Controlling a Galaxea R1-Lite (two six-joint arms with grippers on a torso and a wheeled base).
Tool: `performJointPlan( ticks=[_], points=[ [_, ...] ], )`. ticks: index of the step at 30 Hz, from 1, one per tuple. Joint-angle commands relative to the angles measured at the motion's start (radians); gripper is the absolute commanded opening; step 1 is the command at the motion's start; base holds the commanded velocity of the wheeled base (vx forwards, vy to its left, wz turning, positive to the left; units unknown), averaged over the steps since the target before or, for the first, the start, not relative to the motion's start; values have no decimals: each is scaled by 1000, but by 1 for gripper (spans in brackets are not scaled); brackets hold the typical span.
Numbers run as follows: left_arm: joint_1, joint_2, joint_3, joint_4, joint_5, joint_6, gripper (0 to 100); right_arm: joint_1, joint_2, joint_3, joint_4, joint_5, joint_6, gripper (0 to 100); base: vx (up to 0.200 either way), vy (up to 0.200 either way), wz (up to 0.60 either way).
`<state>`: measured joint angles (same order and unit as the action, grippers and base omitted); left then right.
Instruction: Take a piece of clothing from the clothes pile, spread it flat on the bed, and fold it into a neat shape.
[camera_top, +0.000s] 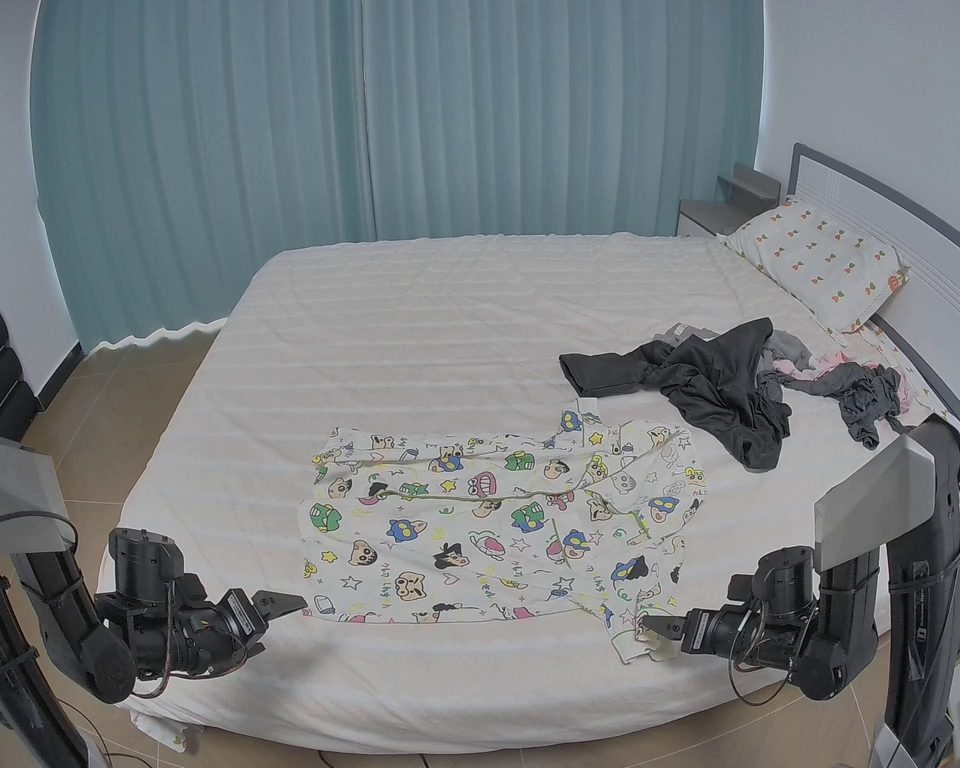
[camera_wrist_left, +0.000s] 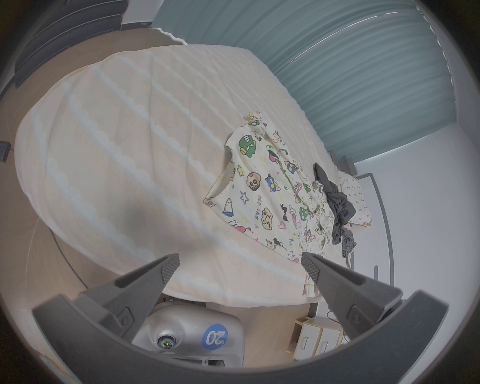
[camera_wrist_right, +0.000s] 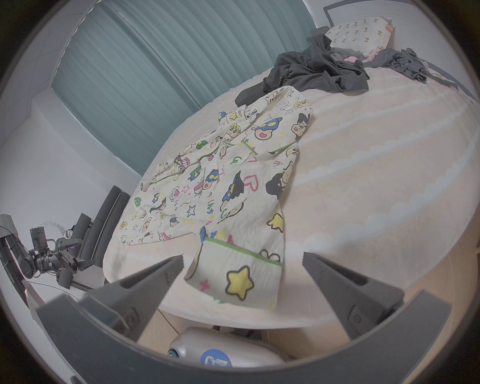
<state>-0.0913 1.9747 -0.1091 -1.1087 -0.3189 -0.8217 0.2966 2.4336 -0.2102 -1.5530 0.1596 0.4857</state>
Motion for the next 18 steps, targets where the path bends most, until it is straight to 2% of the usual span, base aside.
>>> performJointPlan(
  ticks=[1, 12, 18],
  points=[
    [-4, 29, 9, -20, 1, -1, 100, -1, 33, -20, -9, 1, -3, 0, 0, 0, 0],
    [-4, 41, 17, -45, 3, 1, 100, -4, 19, 0, -10, -3, 1, 0, 0, 0, 0],
    [-12, 50, 19, -46, 9, 1, 100, -45, -56, 98, -10, -6, -10, 0, 0, 0, 0]
  ],
)
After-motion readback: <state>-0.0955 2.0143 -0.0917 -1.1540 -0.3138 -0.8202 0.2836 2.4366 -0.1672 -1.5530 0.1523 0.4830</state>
